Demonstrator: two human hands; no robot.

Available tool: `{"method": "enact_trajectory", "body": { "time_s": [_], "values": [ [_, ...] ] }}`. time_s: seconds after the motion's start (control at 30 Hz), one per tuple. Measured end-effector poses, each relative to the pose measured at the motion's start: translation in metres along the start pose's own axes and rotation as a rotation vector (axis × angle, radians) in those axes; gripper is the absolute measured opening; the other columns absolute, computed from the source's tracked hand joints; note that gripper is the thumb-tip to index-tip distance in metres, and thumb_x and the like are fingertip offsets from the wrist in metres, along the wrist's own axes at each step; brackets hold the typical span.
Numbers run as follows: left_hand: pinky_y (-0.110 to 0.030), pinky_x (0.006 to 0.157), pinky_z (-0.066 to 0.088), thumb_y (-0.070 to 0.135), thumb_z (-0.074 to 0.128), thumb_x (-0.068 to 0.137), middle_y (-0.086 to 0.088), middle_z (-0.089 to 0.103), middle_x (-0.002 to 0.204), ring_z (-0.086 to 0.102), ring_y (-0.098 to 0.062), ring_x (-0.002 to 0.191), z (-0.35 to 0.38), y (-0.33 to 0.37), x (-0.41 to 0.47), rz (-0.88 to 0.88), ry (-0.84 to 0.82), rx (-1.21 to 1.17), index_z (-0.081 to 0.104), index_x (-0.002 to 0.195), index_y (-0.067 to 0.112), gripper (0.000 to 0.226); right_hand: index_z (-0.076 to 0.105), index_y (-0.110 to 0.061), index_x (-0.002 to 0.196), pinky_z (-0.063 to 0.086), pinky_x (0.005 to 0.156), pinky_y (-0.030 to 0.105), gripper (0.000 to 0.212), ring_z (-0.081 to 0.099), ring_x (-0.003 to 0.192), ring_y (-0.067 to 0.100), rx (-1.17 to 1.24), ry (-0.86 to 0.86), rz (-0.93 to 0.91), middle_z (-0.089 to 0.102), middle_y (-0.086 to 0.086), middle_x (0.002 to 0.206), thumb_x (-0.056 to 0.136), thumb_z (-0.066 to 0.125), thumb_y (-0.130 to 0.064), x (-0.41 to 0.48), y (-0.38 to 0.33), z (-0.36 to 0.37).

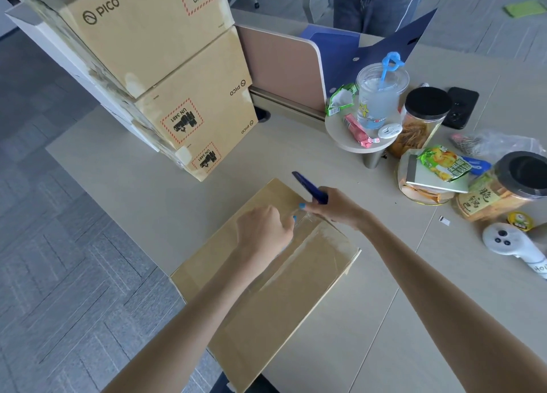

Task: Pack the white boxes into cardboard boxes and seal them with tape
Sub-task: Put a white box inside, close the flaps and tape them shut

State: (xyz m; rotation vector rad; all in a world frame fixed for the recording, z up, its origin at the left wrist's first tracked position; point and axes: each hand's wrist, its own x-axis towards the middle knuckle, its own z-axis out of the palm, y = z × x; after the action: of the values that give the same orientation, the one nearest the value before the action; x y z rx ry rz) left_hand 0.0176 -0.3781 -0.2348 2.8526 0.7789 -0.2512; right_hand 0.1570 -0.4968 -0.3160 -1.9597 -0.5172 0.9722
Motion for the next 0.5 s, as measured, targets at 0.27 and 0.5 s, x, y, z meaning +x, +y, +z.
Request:
{"method": "enact_trajectory", "body": {
  "time_s": [0.27, 0.5],
  "values": [
    [-0.029, 0.050, 0.022, 0.048, 0.046, 0.097, 0.002, 0.034, 0.055, 0.033, -0.018, 0.054, 0.005, -0.020, -0.006, 0.032, 0.112, -0.116, 0.032, 0.062, 0.015, 0.050, 0.043, -0.016, 0.077, 0.032, 0.060, 0.030, 0.044, 0.040, 0.062, 0.018, -0.011, 0.216, 0.011, 0.045, -0.001, 0.069, 0.076, 0.080, -0.040, -0.005, 0.013, 0.020],
    [-0.030, 0.053, 0.025, 0.048, 0.053, 0.091, -0.002, 0.036, 0.059, 0.030, -0.019, 0.056, 0.008, -0.016, -0.002, 0.154, 0.031, -0.346, 0.033, 0.067, 0.013, 0.047, 0.047, -0.016, 0.081, 0.037, 0.062, 0.035, 0.046, 0.047, 0.064, 0.020, -0.052, 0.402, 0.107, 0.050, 0.001, 0.072, 0.075, 0.075, -0.053, -0.030, 0.039, 0.009]
  ]
}}
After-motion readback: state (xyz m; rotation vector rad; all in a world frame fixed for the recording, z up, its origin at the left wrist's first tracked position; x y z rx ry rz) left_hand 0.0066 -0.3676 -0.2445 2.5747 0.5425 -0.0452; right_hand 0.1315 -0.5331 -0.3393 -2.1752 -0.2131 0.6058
